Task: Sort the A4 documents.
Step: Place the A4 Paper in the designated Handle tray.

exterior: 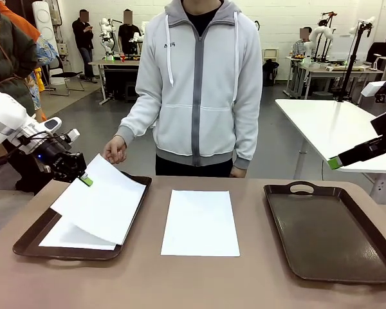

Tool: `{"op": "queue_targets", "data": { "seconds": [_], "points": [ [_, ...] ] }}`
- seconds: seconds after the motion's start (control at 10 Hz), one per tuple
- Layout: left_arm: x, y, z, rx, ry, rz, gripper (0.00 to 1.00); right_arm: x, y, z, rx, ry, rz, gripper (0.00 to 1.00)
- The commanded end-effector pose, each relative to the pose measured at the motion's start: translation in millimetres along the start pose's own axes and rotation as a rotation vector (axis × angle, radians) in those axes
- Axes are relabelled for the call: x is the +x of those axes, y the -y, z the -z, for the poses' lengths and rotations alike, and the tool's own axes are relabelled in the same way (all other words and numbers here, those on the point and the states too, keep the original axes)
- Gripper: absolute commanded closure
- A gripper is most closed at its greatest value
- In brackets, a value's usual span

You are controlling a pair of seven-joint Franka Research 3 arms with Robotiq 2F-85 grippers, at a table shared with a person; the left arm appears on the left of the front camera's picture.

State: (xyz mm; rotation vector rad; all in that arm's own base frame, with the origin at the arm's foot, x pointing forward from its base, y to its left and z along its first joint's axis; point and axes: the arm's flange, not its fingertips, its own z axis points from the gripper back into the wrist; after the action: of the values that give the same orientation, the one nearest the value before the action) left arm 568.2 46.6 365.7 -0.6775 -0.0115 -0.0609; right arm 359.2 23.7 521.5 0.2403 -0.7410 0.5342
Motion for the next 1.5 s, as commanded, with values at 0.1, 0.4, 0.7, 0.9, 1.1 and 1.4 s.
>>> {"op": "queue_targets", "data": {
  "seconds": [0.1, 0.4, 0.7, 0.9, 1.1, 1.4],
  "points": [
    [7, -7, 17, 0.108, -0.055, -0.053, 0.99, 0, 0, 1, 0.006, -0.001, 0.0, 0.0],
    [4, -16, 26, 0.161, -0.045, -0.076, 0.99, 0, 0, 1, 0.006, -0.001, 0.0, 0.0],
    [-1, -20, 28, 0.249, -0.028, -0.099, 0.82, 0, 0, 1, 0.006, -0.001, 0.0, 0.0],
    [-4, -21, 25, 0.255, -0.024, -0.101, 0.63, 0, 0, 1, 0.006, -0.001, 0.0, 0.0],
    [-8, -23, 22, 0.275, -0.006, -0.107, 0.43, 0, 0, 1, 0.006, -0.001, 0.0, 0.0],
    [-10, -21, 12, 0.309, 0.014, -0.107, 0.19, 0, 0, 1, 0.006, -0.001, 0.0, 0.0]
  ]
}}
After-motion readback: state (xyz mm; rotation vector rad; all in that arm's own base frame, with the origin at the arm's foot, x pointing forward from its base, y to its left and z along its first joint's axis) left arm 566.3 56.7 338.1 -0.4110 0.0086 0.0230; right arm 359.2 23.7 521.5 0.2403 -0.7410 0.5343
